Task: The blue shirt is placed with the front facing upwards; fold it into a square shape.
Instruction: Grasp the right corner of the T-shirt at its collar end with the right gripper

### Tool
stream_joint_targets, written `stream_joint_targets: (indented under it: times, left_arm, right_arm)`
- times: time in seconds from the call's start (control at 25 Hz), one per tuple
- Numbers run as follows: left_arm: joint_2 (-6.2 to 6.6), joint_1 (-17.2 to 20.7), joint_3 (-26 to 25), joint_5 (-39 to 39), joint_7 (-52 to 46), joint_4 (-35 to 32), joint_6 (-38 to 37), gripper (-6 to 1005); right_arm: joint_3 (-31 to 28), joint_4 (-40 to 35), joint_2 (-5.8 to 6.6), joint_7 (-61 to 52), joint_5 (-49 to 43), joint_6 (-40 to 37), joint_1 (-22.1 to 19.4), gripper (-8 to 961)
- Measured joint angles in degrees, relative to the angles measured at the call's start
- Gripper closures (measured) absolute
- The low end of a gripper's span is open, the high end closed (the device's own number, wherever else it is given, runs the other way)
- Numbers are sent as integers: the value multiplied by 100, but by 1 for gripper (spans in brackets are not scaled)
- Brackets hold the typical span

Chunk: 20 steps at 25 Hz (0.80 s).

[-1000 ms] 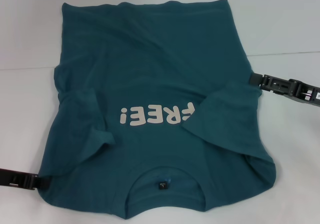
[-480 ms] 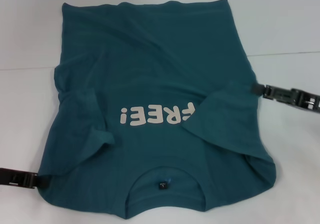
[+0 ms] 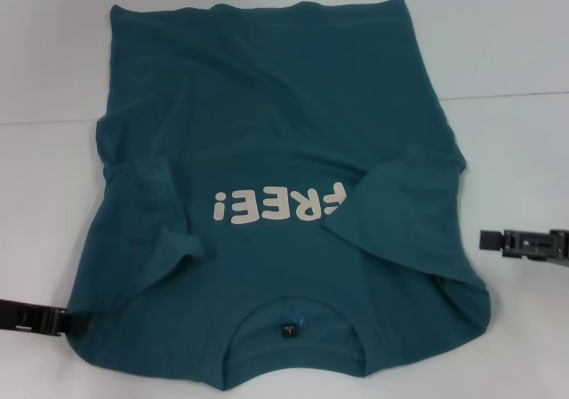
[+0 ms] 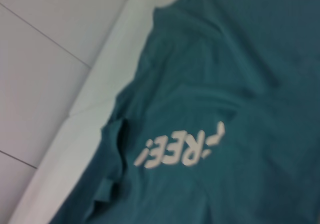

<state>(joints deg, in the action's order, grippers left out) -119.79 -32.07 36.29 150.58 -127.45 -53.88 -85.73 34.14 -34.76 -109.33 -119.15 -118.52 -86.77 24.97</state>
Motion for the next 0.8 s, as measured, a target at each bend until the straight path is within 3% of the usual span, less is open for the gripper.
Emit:
stream_joint_targets:
  times: [0.56, 0.8]
  left_arm:
    - [-20, -8, 1, -26, -1, 44, -9, 997]
    - [-24, -9, 1, -29, -30, 44, -20, 996]
  right_arm:
    - [48, -83, -230, 108, -629, 183, -113, 55]
    - [31, -84, -251, 149, -638, 206, -93, 61]
